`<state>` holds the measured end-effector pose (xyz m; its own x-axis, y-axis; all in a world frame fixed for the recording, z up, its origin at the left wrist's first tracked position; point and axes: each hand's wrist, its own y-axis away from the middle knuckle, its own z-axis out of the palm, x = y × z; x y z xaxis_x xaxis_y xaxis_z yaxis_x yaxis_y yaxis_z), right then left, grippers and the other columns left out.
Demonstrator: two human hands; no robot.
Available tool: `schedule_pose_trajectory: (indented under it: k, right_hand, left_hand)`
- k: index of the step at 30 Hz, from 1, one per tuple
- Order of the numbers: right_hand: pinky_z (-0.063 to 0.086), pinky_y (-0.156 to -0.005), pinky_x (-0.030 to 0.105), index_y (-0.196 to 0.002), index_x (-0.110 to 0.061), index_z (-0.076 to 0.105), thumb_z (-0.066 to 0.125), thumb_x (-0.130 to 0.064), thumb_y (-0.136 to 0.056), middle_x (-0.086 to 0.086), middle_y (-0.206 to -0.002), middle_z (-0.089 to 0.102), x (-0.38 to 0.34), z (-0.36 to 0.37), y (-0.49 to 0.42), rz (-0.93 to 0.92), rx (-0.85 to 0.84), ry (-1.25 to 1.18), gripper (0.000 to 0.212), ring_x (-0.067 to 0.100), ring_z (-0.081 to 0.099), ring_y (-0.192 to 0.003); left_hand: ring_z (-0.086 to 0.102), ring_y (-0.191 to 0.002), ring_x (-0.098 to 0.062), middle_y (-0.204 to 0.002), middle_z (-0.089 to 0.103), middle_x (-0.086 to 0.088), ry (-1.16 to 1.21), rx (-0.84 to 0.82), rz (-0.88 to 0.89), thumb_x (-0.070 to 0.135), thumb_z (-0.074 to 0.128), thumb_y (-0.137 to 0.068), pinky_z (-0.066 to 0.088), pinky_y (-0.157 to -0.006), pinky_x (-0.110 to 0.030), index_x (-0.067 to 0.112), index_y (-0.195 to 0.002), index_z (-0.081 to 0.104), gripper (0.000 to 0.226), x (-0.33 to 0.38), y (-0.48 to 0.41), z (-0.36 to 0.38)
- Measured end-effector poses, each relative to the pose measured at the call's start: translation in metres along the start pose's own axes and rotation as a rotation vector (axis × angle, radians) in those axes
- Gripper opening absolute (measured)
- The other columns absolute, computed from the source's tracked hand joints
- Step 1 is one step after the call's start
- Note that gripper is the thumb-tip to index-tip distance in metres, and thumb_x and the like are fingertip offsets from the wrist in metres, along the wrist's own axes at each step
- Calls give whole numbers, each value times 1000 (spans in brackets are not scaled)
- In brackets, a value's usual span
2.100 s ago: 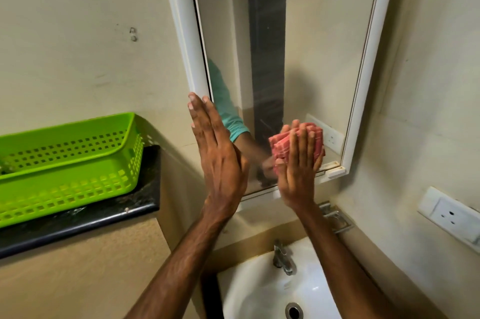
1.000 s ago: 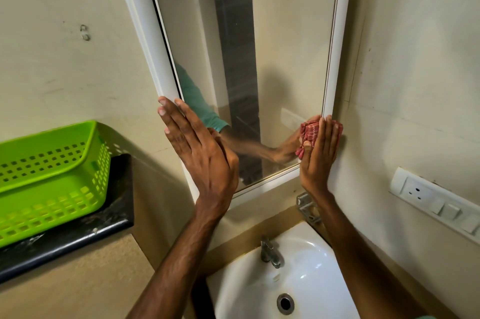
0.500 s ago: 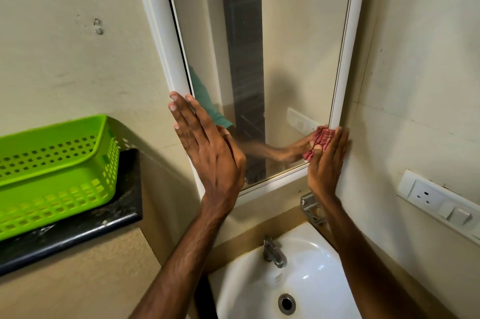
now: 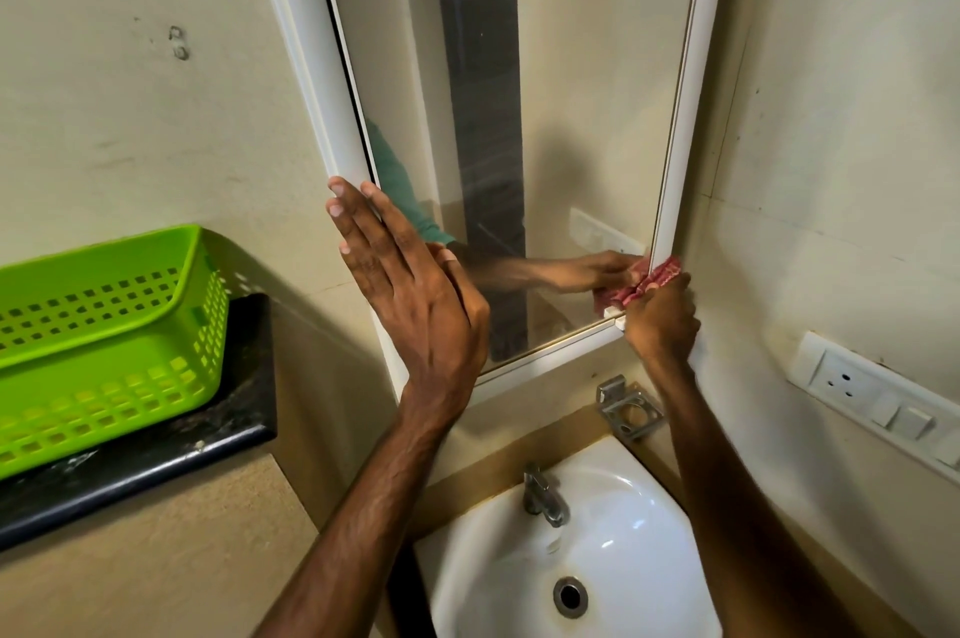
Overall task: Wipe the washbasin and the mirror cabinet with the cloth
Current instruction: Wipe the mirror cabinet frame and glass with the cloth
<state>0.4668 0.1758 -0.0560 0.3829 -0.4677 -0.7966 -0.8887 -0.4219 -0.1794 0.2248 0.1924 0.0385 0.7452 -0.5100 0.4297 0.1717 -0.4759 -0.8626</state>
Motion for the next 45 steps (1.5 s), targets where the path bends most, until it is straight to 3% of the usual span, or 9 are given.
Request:
schedule_pose_trajectory:
  k: [6, 13, 19, 24, 29, 33, 37, 41, 45]
  right_hand:
    - [48, -101, 44, -134, 8, 55, 57, -15, -102, 29, -137, 61, -4, -30, -21, 81, -111, -2, 39, 46, 57, -127]
    - [56, -100, 53, -148, -10, 45, 64, -19, -100, 19, -135, 64, 16, -1, 20, -219, 51, -35, 52, 40, 65, -120]
    - [27, -126, 59, -165, -4, 17, 58, 1, -91, 20, -172, 18, 22, 62, 110, -489, 147, 14, 85, 38, 11, -160]
    - [11, -129, 59, -166, -12, 14, 31, -32, -109, 12, -174, 11, 32, 63, 92, -669, 106, -38, 63, 30, 4, -162]
    - [14, -127, 63, -165, -10, 16, 27, -32, -108, 14, -174, 13, 26, 67, 73, -466, 178, -185, 63, 32, 7, -162]
    - [12, -130, 58, -165, -6, 16, 41, -28, -107, 13, -174, 10, 7, 91, 145, -579, 117, -230, 67, 29, 5, -163]
    - [17, -123, 71, -163, -5, 22, 51, -22, -106, 17, -173, 15, -2, 118, 223, -849, -30, -249, 67, 37, 12, -161]
    - [24, -117, 74, -167, -14, 5, 69, -5, -95, 14, -174, 10, -12, 116, 237, -1049, -123, -345, 97, 38, 12, -161]
    - [21, -119, 77, -166, -23, -7, 78, -19, -93, 2, -176, -5, -45, 102, 222, -1197, -94, -302, 112, 28, 5, -163]
  left_hand:
    - [7, -157, -40, -167, 12, -26, 5, 8, 2, 19, 52, -99, -4, -128, -41, -4, -159, 18, 73, -1, -1, 1]
    - [-1, -157, -36, -166, 11, -29, 49, 0, 25, 18, 51, -97, 2, -129, -46, -6, -158, 15, 74, -3, 1, 0]
    - [-7, -156, -29, -166, 10, -28, 162, 5, 26, 9, 54, -98, -3, -129, -42, -7, -158, 18, 72, -7, -1, -3]
    - [2, -158, -40, -166, 5, -30, 373, -67, 102, -10, 44, -96, 6, -130, -48, -13, -156, 14, 67, -22, 3, -17]
    - [1, -159, -35, -168, 2, -27, 447, -164, 64, -13, 41, -99, 14, -127, -56, -10, -157, 8, 68, -39, 22, -25]
    - [6, -159, -26, -171, 1, -16, 458, -241, 44, -6, 44, -102, 22, -126, -54, 4, -160, 2, 72, -52, 31, -33]
    - [9, -159, -23, -171, 2, -11, 486, -304, 48, -3, 42, -104, 20, -128, -50, 8, -161, 4, 69, -57, 29, -44]
    - [12, -159, -18, -171, 9, -8, 510, -340, 55, -1, 40, -106, 17, -130, -38, 3, -161, 11, 62, -62, 25, -56]
    - [18, -157, -14, -170, 16, -6, 535, -329, 28, 3, 37, -105, 21, -128, -34, 2, -161, 16, 59, -62, 23, -62]
